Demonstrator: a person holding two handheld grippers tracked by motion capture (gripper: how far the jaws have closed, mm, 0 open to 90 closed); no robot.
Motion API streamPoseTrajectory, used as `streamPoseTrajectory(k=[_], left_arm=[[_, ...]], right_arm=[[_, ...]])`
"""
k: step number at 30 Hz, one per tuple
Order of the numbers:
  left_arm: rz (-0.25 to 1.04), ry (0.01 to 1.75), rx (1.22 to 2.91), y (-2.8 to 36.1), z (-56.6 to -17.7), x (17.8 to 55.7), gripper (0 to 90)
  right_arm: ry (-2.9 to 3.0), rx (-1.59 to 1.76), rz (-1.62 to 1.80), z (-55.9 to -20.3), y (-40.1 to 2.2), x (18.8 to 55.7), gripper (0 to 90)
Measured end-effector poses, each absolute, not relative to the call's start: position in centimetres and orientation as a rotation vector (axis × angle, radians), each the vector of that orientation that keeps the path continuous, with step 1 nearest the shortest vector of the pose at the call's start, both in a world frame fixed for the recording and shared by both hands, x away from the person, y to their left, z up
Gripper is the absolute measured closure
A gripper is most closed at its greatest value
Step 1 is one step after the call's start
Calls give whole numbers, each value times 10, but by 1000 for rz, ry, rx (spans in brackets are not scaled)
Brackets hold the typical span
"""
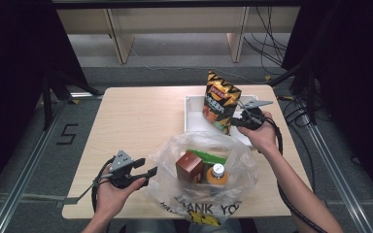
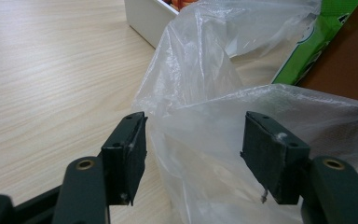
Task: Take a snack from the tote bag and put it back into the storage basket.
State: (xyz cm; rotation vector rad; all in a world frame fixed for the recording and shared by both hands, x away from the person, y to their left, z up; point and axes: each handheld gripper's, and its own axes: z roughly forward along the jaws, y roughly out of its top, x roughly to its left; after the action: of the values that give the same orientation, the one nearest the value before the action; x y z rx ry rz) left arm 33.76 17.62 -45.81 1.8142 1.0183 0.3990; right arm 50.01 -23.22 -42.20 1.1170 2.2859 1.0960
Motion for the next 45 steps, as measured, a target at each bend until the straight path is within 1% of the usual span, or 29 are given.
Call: streamPoseTrajectory(k=[3,4,6,8,11,13,14,31,45], left_arm=[[391,1032,1802,176,-458,337,394],[391,1033,1801,176,-458,337,394],[387,1031,1801,176,-458,338,394],[389,1034,1802,176,-458,338,395],[390,1036,1801,176,-458,337,396],[391,1031,1803,176,-458,338,396],[391,1031,1803,176,-458,338,396],[391,1032,1804,178,-459,338,396],[391,1032,1805,178,-459,338,396]], right_arm=[[2322,1113,1058,-431,-229,506,900],[2336,1167,1054,-433,-227,505,900],[2321,1162,1077,-441,-224,508,900],[2382,1139,1022,-446,-224,510,900],[2379,1214,1044,-455,-217,509,900],[2389,1143,1034,-459,-217,515,900],[2385,1183,1041,-459,-215,514,900],[2458,1191,890,-469,-202,530,900],[2431,1205,913,-473,-201,536,900]])
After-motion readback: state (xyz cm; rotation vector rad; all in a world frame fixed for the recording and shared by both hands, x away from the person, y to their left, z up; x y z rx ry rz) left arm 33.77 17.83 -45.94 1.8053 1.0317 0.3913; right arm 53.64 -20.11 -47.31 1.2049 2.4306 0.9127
